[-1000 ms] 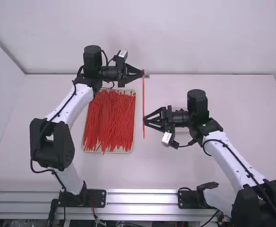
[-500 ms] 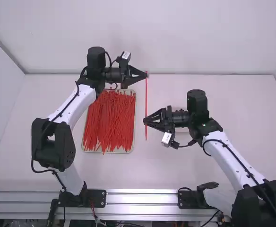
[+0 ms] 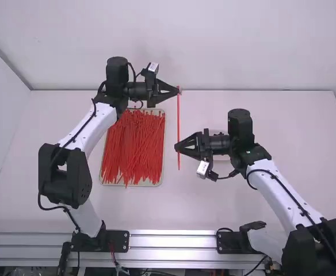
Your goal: Fasten the cable tie
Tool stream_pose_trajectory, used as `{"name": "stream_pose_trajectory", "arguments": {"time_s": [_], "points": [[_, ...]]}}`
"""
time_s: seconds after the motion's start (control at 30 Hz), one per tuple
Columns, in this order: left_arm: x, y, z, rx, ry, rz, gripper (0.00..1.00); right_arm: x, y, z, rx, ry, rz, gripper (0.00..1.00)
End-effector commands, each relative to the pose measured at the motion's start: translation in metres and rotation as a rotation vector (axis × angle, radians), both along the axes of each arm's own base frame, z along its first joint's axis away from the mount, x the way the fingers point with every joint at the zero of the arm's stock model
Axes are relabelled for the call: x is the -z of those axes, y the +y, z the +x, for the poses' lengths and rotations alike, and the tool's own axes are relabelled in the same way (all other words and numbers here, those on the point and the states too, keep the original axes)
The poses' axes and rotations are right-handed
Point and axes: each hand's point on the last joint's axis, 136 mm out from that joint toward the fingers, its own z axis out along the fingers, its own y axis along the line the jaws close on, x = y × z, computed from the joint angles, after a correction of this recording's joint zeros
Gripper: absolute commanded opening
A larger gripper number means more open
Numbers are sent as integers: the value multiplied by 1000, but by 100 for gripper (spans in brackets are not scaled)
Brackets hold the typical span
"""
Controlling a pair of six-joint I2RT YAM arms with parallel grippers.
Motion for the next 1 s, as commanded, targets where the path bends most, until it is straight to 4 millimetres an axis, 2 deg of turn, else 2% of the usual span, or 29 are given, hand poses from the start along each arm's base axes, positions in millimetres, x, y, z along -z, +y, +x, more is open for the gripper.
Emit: {"name": "stream_pose_trajectory", "arguments": {"time_s": [0.0,0.1,0.13,0.8,0.87,0.97], "points": [[2,0,0,2,-20,4,2,3,-1,-2,-8,17,3,16],[2,1,0,2,-32,6,2,2,-1,-2,-9,17,3,6],[2,3,1,-2,-42,8,2,3,-1,-2,-8,18,2,0],[3,4,2,1,-107,19,2,3,0,-3,-2,71,-2,0],[3,4,2,3,-153,24,2,1,0,-3,5,147,0,0],[-1,5,4,9,-295,39,2,1,3,-8,8,352,-10,0]]}}
